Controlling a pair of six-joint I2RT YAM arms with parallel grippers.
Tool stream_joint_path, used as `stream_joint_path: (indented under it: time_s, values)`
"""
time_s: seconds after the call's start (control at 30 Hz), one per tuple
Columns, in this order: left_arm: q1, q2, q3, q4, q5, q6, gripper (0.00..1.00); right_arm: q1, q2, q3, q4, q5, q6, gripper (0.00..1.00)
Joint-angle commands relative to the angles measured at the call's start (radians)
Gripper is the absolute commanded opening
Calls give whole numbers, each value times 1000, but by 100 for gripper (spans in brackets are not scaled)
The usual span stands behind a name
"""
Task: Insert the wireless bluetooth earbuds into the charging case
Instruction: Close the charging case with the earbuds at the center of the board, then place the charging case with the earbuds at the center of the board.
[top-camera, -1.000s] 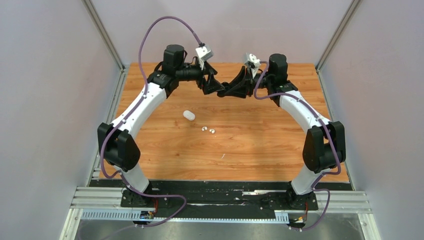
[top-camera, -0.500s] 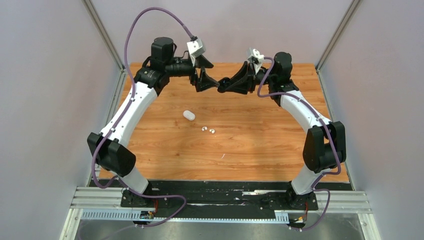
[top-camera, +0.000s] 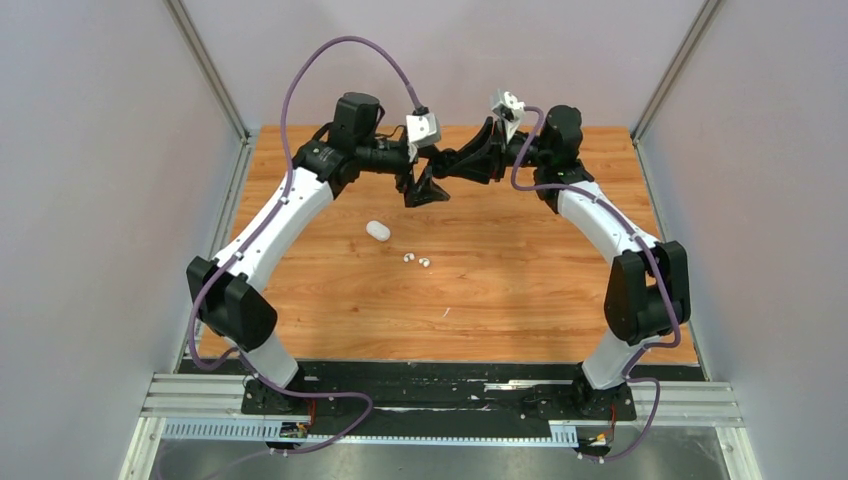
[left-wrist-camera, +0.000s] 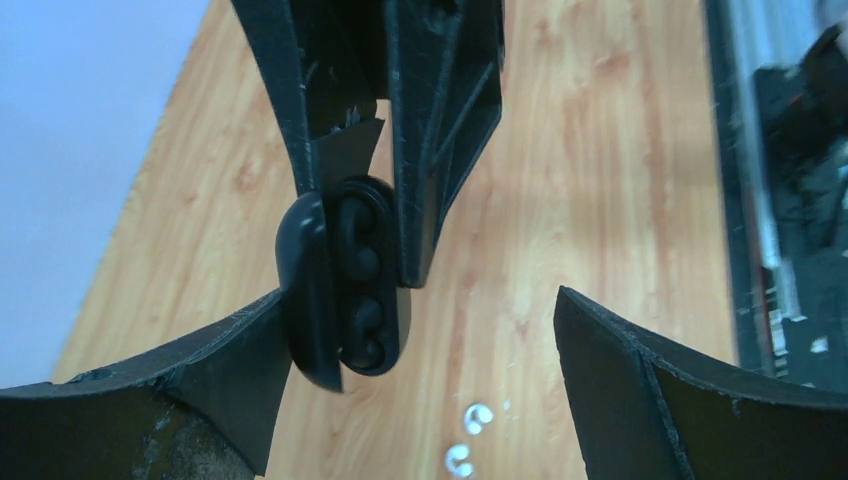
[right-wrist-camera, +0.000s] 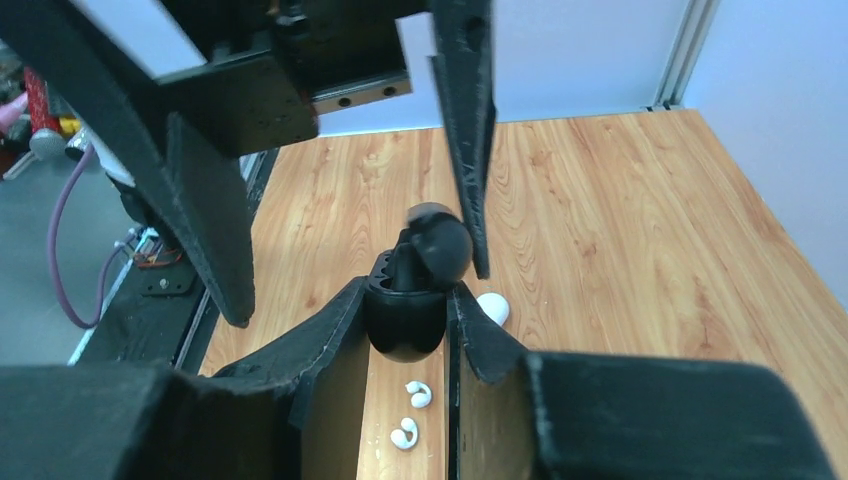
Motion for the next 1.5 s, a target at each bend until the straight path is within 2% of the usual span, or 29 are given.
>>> stream_joint_path:
  time_s: [0.0,0.17,0.27,0.37,0.47,0.53,0.63,0.73,0.8,0.93,1.2,1.27,1.3,1.33,1.4,1.47]
  values:
    - [-77,-105,-41,-62,-100,188,99,6,24,12,57,137,55,0]
    - [-133,-176,-154,2,-337,262,100,5,47,12,92,175,163,0]
    - [-137,-189,-186,75,-421,259,100,5,53,7,124,174,232,0]
    - [-134,-198,-192,142,-550,201,100,-6,46,1,56,159,186,0]
    - [-83,-204,-167,135,-523,145,100,-46,39,-31,-125,123,52,0]
    - [-3,-194,-137,104,-466,28,100,-83,41,-54,-324,124,-37,0]
    - [65,-153,-90,36,-441,-105,100,-143,39,-123,-498,193,-35,0]
    - [116,-136,-115,17,-452,-276,100,-195,36,-228,-524,252,52,0]
    - [124,-141,-166,33,-459,-324,100,-214,49,-265,-518,263,64,0]
    - [129,-145,-258,39,-476,-394,100,-229,150,-236,-559,290,111,0]
    - [147,-130,-306,7,-478,-472,100,-237,304,-181,-683,466,194,1]
    - [158,-124,-314,8,-481,-501,100,-238,334,-163,-701,481,200,12]
    - [162,-122,-316,7,-481,-511,100,-238,346,-153,-711,486,199,24]
    - [171,-114,-319,6,-478,-529,100,-239,354,-140,-724,492,196,30]
    - [187,-98,-316,-7,-474,-556,100,-250,350,-101,-777,518,156,48]
    - [210,-80,-307,-26,-460,-584,100,-268,322,-51,-842,573,95,60]
